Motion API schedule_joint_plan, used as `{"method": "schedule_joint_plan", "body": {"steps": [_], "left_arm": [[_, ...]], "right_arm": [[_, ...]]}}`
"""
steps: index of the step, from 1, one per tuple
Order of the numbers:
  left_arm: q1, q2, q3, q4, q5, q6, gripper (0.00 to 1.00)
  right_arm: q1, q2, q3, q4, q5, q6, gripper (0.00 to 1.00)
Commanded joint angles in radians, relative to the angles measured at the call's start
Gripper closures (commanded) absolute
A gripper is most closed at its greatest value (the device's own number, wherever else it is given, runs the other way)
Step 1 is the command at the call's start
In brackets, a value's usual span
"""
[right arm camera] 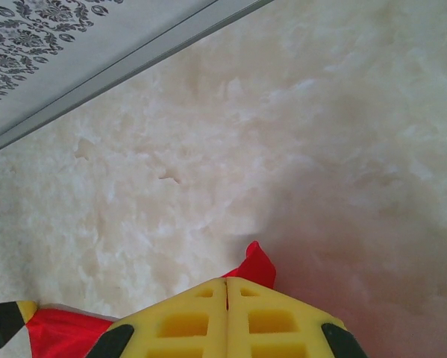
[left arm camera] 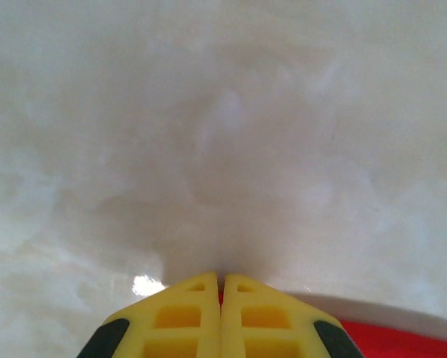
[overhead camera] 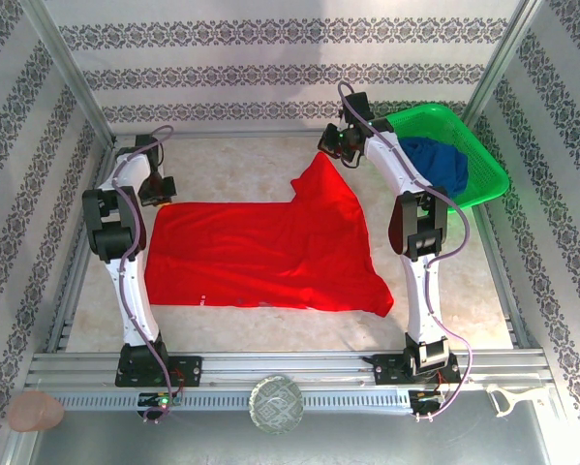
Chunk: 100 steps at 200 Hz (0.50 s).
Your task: Fold the inside-out t-shirt
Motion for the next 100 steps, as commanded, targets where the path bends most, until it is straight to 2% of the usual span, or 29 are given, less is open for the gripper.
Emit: {"method": "schedule_joint_plan", "body": {"steps": [1,46,100], "left_arm": [[0.001,0.006,-0.035,-0.042,0.008,-0.015,1.00],[0.003,-0.141,-0.105,0.015,0.030,-0.065,1.00],[0.006,-0.331,-0.312,0.155,0.082,-0.136,1.00]], "right_arm": [[-0.006,-0.037,0.010,0.003,-0.018,0.004,1.00],[-0.004,-0.161,-0.115,0.032,-0.018,-0.005,1.00],[0.004,-0.437,-0.473,0.146,0.006,0.021,1.00]]}}
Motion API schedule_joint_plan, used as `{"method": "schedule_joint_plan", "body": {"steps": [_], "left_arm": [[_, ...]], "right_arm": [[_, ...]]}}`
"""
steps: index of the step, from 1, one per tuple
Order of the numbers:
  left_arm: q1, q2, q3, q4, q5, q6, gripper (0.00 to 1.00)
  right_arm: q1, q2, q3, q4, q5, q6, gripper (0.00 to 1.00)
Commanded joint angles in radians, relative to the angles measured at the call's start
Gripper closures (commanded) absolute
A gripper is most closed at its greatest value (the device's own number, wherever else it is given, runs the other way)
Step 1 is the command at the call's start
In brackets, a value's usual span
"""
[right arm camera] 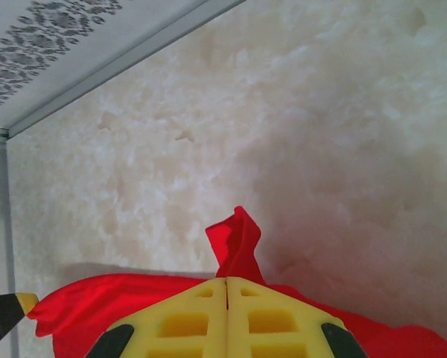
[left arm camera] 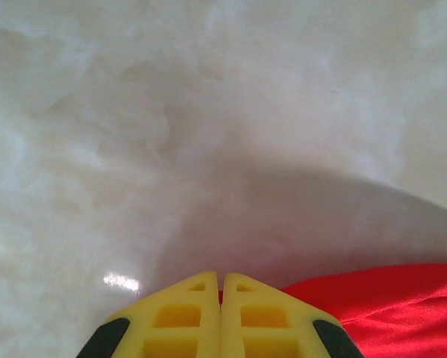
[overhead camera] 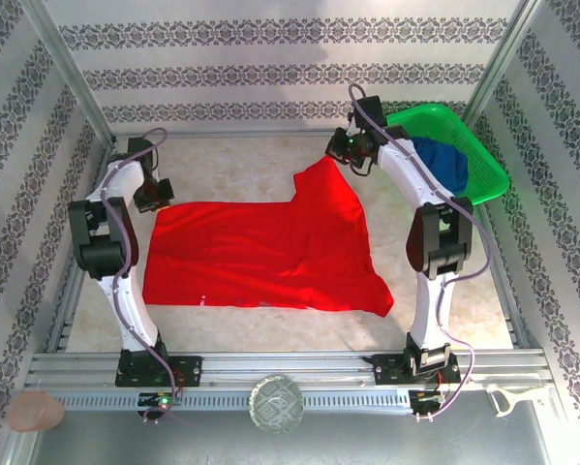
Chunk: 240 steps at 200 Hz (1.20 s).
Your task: Fold the inside-out t-shirt
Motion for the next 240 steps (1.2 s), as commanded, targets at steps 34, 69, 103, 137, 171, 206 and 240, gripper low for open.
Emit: {"method": "schedule_joint_plan", "body": {"steps": [34,69,103,137,171,206,240], "left_arm": [[0.022,-0.117,-0.134,0.121,0.031,-0.047,1.00],[0.047,-0.160,-0.184,0.131,0.040,-0.060,1.00],[0.064,-0.228,-0.265,0.140,0.040,-0.119,1.00],[0.079,-0.282,-0.365,0.169,0.063,-0.163,1.00],[0.094,-0.311,-0.409,0.182,0.068,-0.173,1.00],[0.114,-0.337,-0.431,0.185,0.074,-0.180,1.00],[0.124,-0.373,-0.452,0.193,0.080,-0.186,1.00]], "right_arm": [[0.028,-0.299,-0.343,0.121,0.041,0.050,1.00],[0.077,-0.470,-0.538,0.141,0.091,0.091,1.00],[0.137,-0.609,-0.688,0.139,0.146,0.135,1.00],[0.192,-0.727,-0.805,0.129,0.195,0.190,1.00],[0.240,-0.835,-0.891,0.099,0.239,0.239,1.00],[0.274,-0.951,-0.953,0.042,0.284,0.275,1.00],[0.278,-1.024,-0.983,-0.004,0.295,0.284,1.00]]}}
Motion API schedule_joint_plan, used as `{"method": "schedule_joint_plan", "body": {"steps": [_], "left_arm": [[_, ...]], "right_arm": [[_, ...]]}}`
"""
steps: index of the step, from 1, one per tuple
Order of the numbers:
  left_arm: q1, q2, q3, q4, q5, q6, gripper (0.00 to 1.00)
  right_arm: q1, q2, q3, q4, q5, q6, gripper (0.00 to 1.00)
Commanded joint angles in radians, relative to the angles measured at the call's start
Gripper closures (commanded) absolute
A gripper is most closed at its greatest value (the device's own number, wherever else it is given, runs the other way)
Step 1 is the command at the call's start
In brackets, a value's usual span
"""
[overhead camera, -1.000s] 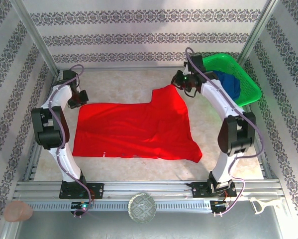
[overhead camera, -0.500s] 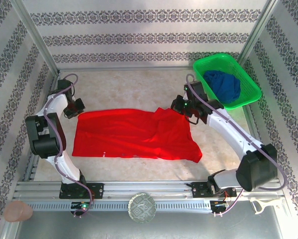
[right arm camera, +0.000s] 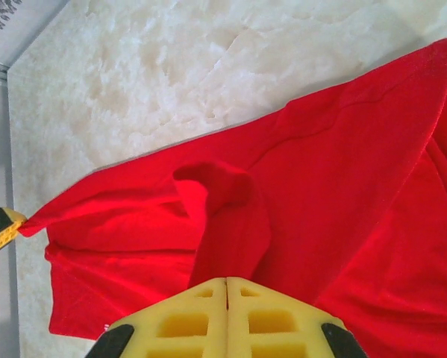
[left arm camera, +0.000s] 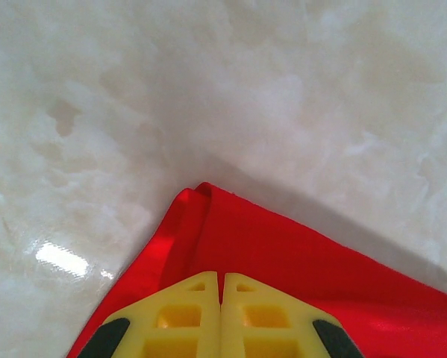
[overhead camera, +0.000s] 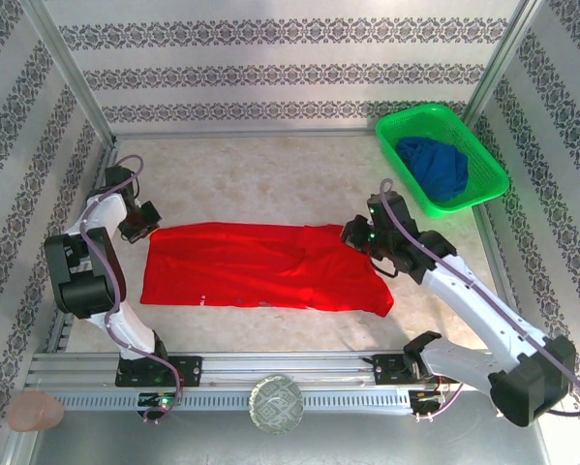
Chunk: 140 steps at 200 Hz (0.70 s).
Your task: Fold the inside-out t-shirt
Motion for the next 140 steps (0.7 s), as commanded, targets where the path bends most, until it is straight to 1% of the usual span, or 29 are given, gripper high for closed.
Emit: {"method": "schedule_joint_plan", "body": {"steps": [1,29,50,53,66,70,76,84,91,103,114,131,140], "left_arm": [[0.016,-0.056,-0.020,0.034,0.008,-0.020,1.00],[0.017,-0.050,-0.049,0.043,0.003,-0.007,1.00],[0.019,-0.020,-0.086,0.073,-0.014,0.001,1.00],[0.019,-0.017,-0.092,0.077,-0.017,0.002,1.00],[0.022,0.014,-0.106,0.096,-0.027,0.006,1.00],[0.024,0.024,-0.107,0.097,-0.026,0.005,1.00],[0.029,0.035,-0.111,0.099,-0.023,0.004,0.99],[0.035,0.042,-0.111,0.102,-0.017,-0.001,0.97],[0.038,0.039,-0.114,0.106,-0.013,-0.007,0.92],[0.041,0.016,-0.120,0.119,-0.009,-0.018,0.74],[0.040,-0.011,-0.124,0.130,-0.002,-0.030,0.63],[0.039,-0.059,-0.120,0.142,0.017,-0.049,0.47],[0.038,-0.079,-0.115,0.144,0.029,-0.055,0.40]], "right_arm": [[0.009,-0.042,-0.028,-0.052,0.043,0.026,1.00],[0.022,-0.048,-0.078,-0.045,0.041,0.031,1.00],[0.070,-0.041,-0.141,-0.039,0.064,0.037,1.00],[0.078,-0.041,-0.150,-0.038,0.069,0.037,0.97],[0.118,-0.051,-0.195,-0.052,0.091,0.047,0.69],[0.129,-0.056,-0.206,-0.061,0.098,0.054,0.62],[0.140,-0.070,-0.221,-0.078,0.108,0.065,0.57],[0.149,-0.094,-0.237,-0.097,0.122,0.074,0.53],[0.151,-0.117,-0.243,-0.115,0.137,0.082,0.52],[0.144,-0.145,-0.243,-0.132,0.153,0.083,0.52],[0.130,-0.146,-0.232,-0.129,0.155,0.070,0.52],[0.103,-0.085,-0.203,-0.078,0.120,0.022,0.53],[0.093,-0.024,-0.180,-0.038,0.091,-0.011,0.53]]}}
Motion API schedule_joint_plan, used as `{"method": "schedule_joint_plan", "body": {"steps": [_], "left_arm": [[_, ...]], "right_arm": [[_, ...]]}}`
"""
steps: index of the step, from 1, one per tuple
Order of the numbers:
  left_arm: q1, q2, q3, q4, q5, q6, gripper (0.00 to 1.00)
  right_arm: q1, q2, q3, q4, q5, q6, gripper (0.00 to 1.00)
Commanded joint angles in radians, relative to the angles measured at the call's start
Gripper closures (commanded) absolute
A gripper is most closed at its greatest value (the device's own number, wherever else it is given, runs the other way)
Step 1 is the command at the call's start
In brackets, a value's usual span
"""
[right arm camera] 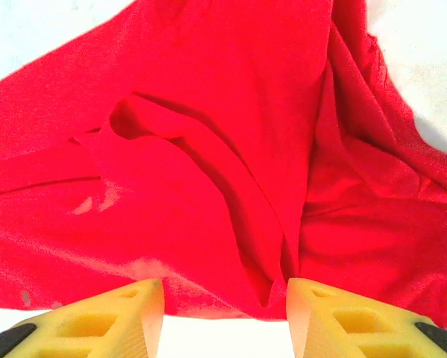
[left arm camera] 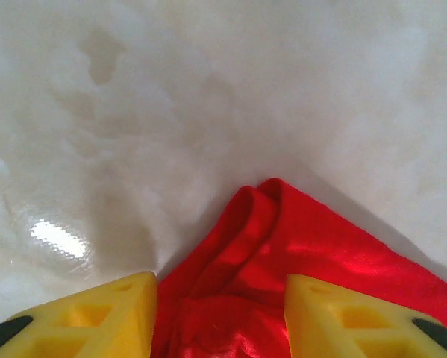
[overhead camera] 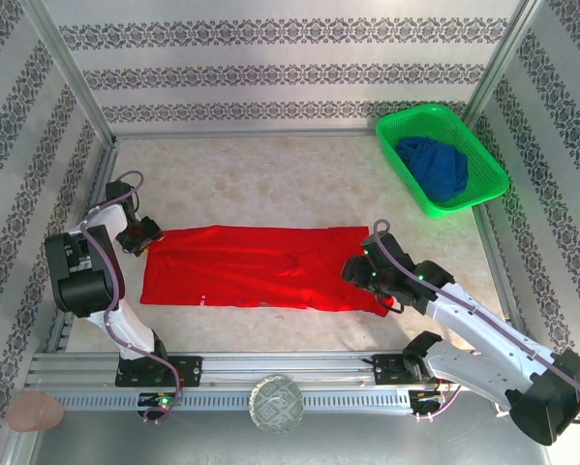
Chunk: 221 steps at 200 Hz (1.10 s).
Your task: Fold the inside-out t-shirt
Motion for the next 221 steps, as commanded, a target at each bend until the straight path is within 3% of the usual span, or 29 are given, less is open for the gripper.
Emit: {"method": "schedule_joint_plan", "body": {"steps": [1,27,65,93,133,151,180,221], "left_arm": [[0.008,-0.089,0.011,0.046,0.023,-0.025,0.40],[0.001,-0.119,0.035,0.028,0.070,-0.039,0.33],[-0.072,-0.047,0.073,0.029,0.173,-0.054,0.28],[-0.128,0.051,0.123,0.007,0.165,-0.031,0.26],[-0.138,0.149,0.149,0.008,0.159,-0.018,0.26],[-0.137,0.178,0.150,0.014,0.148,-0.014,0.26],[-0.139,0.203,0.154,0.022,0.131,-0.011,0.26],[-0.137,0.213,0.164,0.018,0.118,-0.001,0.25]], "right_arm": [[-0.027,0.102,0.054,0.070,-0.013,-0.066,0.53],[-0.037,0.327,0.166,0.173,-0.091,-0.165,0.49],[-0.025,0.613,0.360,0.164,-0.100,-0.307,0.41],[-0.025,0.707,0.417,0.163,-0.105,-0.356,0.40],[-0.017,0.759,0.420,0.168,-0.148,-0.372,0.41],[-0.012,0.781,0.420,0.173,-0.172,-0.376,0.54],[0.013,0.783,0.416,0.169,-0.184,-0.376,1.00],[0.097,0.696,0.373,0.144,-0.182,-0.319,1.00]]}}
